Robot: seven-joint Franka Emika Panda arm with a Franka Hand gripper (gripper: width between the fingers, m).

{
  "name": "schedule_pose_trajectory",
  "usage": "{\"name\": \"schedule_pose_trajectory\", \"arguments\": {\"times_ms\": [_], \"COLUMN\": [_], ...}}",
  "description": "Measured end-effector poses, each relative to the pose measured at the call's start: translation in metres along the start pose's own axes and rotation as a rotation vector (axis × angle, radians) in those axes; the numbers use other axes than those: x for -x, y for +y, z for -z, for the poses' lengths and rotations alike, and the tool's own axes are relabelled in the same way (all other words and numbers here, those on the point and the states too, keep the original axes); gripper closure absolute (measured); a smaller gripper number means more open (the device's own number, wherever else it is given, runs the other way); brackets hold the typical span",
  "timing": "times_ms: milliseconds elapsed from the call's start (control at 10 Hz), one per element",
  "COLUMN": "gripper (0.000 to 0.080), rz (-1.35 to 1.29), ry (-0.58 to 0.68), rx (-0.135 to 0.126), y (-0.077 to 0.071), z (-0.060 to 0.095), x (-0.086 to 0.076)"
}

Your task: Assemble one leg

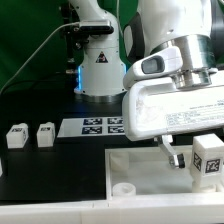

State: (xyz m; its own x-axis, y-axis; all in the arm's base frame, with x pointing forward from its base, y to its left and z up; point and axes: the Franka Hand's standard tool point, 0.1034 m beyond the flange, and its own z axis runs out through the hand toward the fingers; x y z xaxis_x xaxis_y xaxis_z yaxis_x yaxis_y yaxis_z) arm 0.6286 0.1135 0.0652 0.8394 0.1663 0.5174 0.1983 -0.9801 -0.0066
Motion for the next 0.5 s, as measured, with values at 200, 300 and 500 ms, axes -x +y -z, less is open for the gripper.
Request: {"name": "schedule_pose_trajectory", "arguments": {"times_ms": [200, 300, 500], "gripper": [0.0151, 0.0151, 0.0151], "rz": [-0.01, -0.008, -0.006], "ry": [-0.046, -0.107, -0.177], "rx": [-0.001, -0.006, -0.013], "y": [0.001, 0.0, -0.003], "z": [0.021, 0.033, 0.04], "x": [-0.01, -0.014, -0.02]}}
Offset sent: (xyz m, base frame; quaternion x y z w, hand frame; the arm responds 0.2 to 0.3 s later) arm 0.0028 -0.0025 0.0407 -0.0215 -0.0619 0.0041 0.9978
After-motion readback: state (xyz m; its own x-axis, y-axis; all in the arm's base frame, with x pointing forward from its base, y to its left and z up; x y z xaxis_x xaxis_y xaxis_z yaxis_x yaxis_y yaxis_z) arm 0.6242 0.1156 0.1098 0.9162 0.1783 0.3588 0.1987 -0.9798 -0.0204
